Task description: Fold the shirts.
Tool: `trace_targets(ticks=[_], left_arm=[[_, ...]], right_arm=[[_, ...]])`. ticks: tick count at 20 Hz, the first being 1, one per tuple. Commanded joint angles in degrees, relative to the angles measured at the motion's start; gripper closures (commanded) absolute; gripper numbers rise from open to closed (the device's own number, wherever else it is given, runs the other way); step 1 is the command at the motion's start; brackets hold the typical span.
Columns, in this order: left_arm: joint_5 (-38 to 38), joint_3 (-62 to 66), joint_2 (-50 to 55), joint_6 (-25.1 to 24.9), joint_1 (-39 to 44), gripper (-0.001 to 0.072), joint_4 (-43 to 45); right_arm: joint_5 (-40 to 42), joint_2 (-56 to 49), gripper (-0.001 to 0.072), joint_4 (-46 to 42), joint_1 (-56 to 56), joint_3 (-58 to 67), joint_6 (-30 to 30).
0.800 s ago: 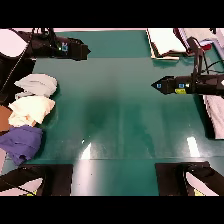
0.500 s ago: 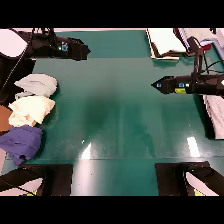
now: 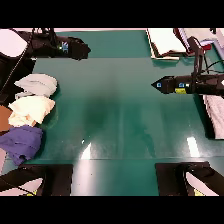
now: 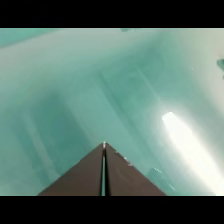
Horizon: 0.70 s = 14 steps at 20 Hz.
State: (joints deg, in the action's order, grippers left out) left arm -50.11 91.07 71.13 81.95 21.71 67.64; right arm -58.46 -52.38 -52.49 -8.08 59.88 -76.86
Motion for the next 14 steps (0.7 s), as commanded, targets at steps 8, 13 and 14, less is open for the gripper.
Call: trace_targets(ticks=[8,13,14], left_arm=[[-8.2,-3.2,8.2,12.4,-20.3,0.0118,27.3],[-5.8,-10.3,17.9,12.7,-27.4,0.0117,27.3],[-5.6,-10.3,19.8,12.7,-28.0,0.0118,27.2]], right_arm=[[0.0,0.0,0.0696,0.0,-0.1,0.0,0.0],[0.0,-0.1,0.0696,0.0,-0.1,0.0,0.0],[0.0,-0.1,0.0696,0.0,-0.1,0.0,0.0]])
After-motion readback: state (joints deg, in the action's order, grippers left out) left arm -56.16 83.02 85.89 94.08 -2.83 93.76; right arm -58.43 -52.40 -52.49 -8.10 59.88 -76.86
